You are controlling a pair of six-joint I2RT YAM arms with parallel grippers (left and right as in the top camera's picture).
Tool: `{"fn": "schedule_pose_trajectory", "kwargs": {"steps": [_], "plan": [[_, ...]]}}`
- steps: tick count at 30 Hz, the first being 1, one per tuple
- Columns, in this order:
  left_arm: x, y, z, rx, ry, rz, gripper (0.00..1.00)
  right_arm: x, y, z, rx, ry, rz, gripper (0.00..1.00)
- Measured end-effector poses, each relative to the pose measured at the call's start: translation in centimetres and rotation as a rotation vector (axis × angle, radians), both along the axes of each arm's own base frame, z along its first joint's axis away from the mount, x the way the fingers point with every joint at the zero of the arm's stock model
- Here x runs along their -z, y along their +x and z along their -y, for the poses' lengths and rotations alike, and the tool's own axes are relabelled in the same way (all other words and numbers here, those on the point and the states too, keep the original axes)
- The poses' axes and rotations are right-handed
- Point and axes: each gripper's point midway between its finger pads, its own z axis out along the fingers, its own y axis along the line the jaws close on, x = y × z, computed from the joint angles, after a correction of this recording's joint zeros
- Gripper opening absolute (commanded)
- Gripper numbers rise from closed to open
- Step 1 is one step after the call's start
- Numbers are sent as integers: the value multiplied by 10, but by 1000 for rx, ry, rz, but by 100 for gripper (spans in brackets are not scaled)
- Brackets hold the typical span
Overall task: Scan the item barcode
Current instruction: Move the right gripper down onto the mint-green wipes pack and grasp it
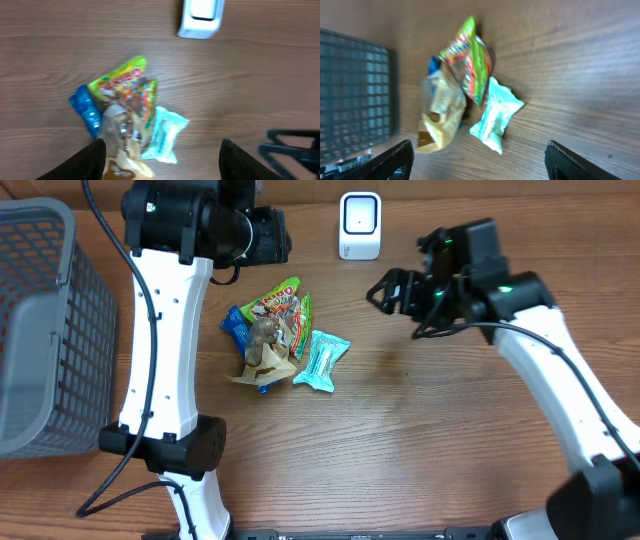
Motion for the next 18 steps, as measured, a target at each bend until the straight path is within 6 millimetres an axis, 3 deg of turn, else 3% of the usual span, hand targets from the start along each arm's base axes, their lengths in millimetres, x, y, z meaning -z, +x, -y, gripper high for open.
{"fn": "schedule_pose_trajectory", "kwargs": {"steps": [6,9,13,18], "plan": [[3,4,-15,-70,65,5,67,98,-12,-40,-34,-80,-230,80],[3,5,-19,-92,79,7,69,125,-17,-58,-58,-91,-268,76],[8,5,-21,-114,86,-9,69,132,-25,-79,-90,-88,-269,73],[29,4,-22,-131,96,-69,66,134,-34,-95,-96,-128,-239,70]]}}
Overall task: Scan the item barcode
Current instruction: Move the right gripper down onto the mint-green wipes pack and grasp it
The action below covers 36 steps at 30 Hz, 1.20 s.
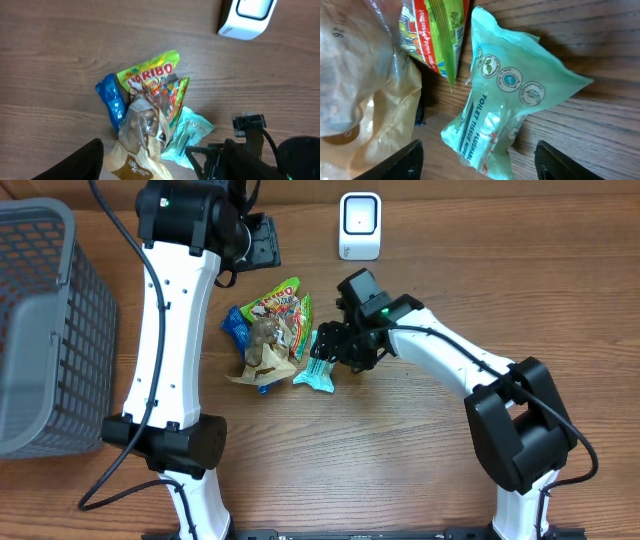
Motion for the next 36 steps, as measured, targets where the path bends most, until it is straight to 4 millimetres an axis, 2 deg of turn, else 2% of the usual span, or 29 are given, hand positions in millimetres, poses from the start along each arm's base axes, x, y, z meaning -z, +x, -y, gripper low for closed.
{"fn": "schedule_pose_trajectory", "kwargs": {"steps": [5,11,13,15,17,20,21,23,30,33,36], "plan": [[16,4,1,-22,-4,-29,67,6,-2,-4,46,-73,28,56],[16,6,1,-30,-9,-24,67,9,0,-3,94,-137,70,51],[16,7,1,-36,-12,-22,68,10,0,-3,109,-156,81,44],[16,7,1,-37,-12,-21,73,12,2,-2,123,-165,83,37],[16,7,2,-37,-13,-19,90,15,2,-1,136,-175,78,28],[15,9,2,-42,-18,-14,92,17,1,0,142,-179,70,20],[15,8,2,-42,-18,-15,98,17,1,0,142,-178,70,17],[15,8,3,-41,-22,-15,100,17,1,0,148,-178,67,5],[15,8,3,-39,-25,-16,100,17,1,4,135,-175,51,4],[15,8,3,-39,-25,-16,100,18,0,12,115,-178,28,4],[15,8,3,-39,-25,-16,100,18,3,32,67,-156,-14,4]]}}
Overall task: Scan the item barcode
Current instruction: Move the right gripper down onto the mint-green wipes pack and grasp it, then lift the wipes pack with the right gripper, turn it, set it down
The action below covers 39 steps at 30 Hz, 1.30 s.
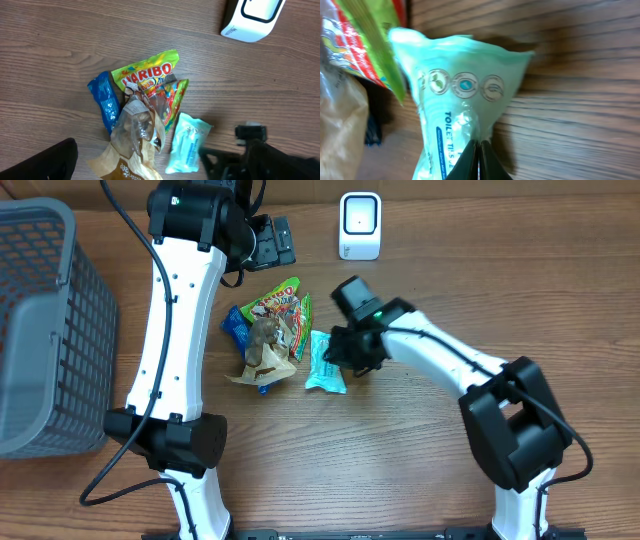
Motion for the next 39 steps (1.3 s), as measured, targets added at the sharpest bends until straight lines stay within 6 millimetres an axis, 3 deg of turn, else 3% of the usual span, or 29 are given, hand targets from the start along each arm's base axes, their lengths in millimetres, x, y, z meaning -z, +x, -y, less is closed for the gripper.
{"fn": "schedule_pose_trajectory", "kwargs": {"steps": [6,9,12,16,21,26,29,36,38,39], "plan": [[0,0,0,0,0,0,100,-2,9,64,-28,64,-98,6],[0,0,0,0,0,0,100,-4,18,92,-49,101,-93,25],[0,0,0,0,0,0,100,-7,17,103,-97,115,-84,40],[0,0,0,0,0,0,100,-21,14,98,-189,99,-71,44],[0,0,0,0,0,0,100,-53,17,54,-383,-56,91,46],[0,0,0,0,0,0,100,-49,-10,-1,-585,-248,229,61],[0,0,0,0,0,0,100,-41,-14,-18,-643,-334,296,70],[0,0,0,0,0,0,100,-4,-3,-7,-642,-466,281,73],[0,0,0,0,0,0,100,3,0,-1,-639,-503,275,72],[0,0,0,0,0,0,100,4,0,1,-638,-513,272,66]]}}
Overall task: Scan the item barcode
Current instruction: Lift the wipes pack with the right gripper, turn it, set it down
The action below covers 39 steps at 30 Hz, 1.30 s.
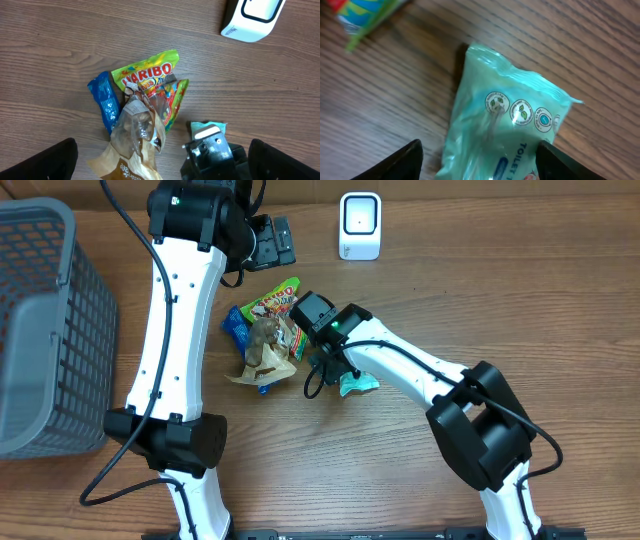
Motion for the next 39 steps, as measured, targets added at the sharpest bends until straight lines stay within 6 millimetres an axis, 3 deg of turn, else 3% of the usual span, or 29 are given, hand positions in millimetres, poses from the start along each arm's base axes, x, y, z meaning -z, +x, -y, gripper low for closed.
{"fn": "schedule_pose_trajectory", "kwargs": {"steps": [1,9,11,12,19,23,28,31,35,39], "plan": [[0,0,0,0,0,0,100,0,0,1,1,-6,0,56],[0,0,0,0,0,0,100,11,0,19,66,-72,36,40],[0,0,0,0,0,0,100,16,-1,22,75,-80,39,20],[0,0,0,0,0,0,100,18,-1,23,78,-82,47,5],[0,0,0,0,0,0,100,13,-1,25,95,-86,60,4],[0,0,0,0,0,1,100,9,-13,29,107,-41,-66,4],[0,0,0,0,0,1,100,-9,-25,23,92,318,-368,4],[0,0,0,0,0,0,100,-36,-20,39,115,628,-535,4],[0,0,0,0,0,0,100,-66,-4,63,138,894,-578,4],[0,0,0,0,0,0,100,-70,3,62,141,990,-593,4]]}}
